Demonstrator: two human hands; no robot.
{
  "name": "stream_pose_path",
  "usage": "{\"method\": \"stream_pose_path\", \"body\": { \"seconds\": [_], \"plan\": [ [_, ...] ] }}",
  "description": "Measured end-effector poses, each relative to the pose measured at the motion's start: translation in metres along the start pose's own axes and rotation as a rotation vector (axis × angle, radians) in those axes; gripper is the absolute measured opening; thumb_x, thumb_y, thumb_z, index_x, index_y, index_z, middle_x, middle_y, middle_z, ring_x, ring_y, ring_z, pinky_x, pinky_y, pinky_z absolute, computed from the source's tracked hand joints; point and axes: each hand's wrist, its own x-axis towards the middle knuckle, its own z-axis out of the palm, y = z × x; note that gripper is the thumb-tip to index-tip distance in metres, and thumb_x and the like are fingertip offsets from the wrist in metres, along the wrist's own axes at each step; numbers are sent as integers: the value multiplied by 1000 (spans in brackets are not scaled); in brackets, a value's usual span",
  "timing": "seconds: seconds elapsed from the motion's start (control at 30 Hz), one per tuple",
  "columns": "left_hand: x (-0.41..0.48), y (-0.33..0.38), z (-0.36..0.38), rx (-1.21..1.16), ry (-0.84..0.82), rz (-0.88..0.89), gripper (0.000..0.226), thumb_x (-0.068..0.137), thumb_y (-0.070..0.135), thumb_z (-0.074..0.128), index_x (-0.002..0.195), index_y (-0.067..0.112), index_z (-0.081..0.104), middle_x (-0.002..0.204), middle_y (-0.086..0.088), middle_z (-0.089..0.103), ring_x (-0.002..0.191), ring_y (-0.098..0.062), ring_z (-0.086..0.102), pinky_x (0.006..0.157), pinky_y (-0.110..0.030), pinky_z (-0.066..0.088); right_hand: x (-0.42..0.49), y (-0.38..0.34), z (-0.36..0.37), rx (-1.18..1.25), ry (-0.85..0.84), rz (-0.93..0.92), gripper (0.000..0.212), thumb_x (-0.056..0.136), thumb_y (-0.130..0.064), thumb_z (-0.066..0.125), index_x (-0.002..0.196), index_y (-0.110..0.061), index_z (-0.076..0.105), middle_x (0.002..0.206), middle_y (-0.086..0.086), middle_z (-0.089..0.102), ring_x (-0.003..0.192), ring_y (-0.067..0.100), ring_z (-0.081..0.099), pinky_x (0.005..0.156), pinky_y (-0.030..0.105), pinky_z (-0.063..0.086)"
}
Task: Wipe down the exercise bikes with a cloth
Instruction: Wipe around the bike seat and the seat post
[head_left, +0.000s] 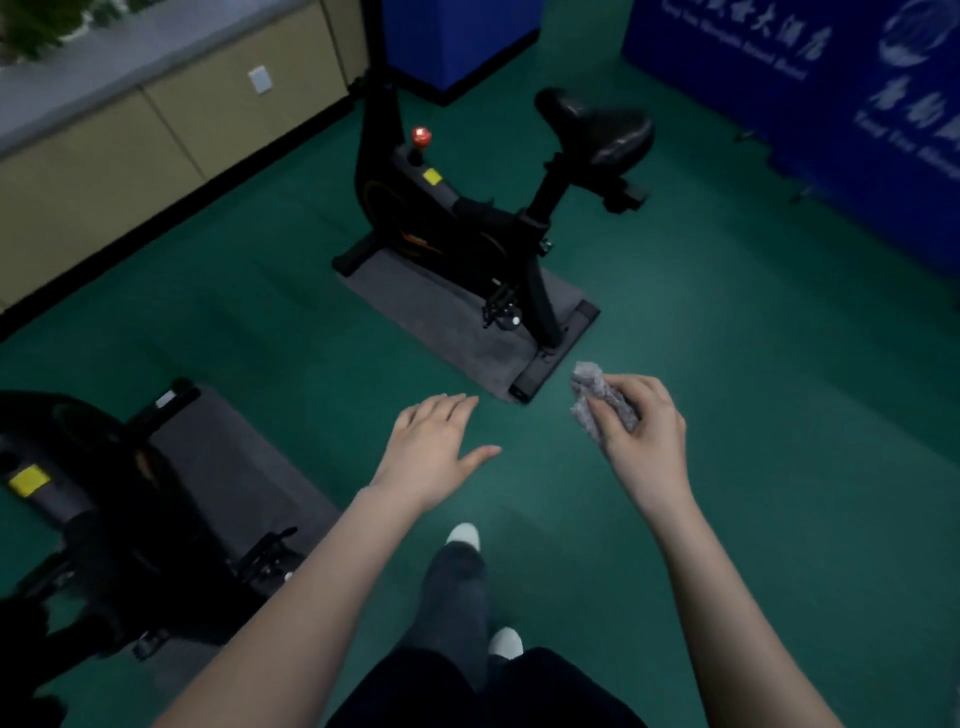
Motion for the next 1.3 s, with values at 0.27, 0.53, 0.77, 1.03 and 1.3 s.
{"method": "stream_pose_path", "body": {
  "seconds": [0.27,0.53,0.77,1.03,1.3],
  "plan": [
    [131,9,-16,-11,-48,98,72,91,62,35,148,20,23,153,2,29,142,-15,21,114,-35,18,100,18,-1,-54,64,57,12,84,-8,67,96,-9,70,99,4,60,90,11,53,77,-3,30],
    [238,15,-44,7,-87,153,71,92,61,36,148,19,24,152,1,30,140,-18,25,111,-38,24,192,24,-10,-109,88,84,10,84,-10,67,93,-12,70,97,0,59,88,10,53,75,-4,28],
    [292,41,-45,70,-171,124,70,91,64,33,145,20,30,146,-1,41,133,-21,37,108,-39,29,244,50,-32,-73,83,111,9,85,-12,67,93,-15,69,96,-2,58,88,8,53,75,-4,29],
    [343,108,-36,17,-129,-40,66,92,61,36,144,20,33,146,-1,41,134,-19,37,109,-38,28,301,107,-95,-28,-17,51,8,85,-10,67,90,-16,68,93,-4,57,87,-6,51,74,-4,29],
    [373,201,-26,-41,-94,-206,60,94,54,40,143,19,35,147,-2,39,133,-22,37,105,-36,30,369,158,-175,5,-144,-29,8,86,-11,66,92,-15,69,96,-3,57,88,-1,52,74,-4,29]
  ]
}}
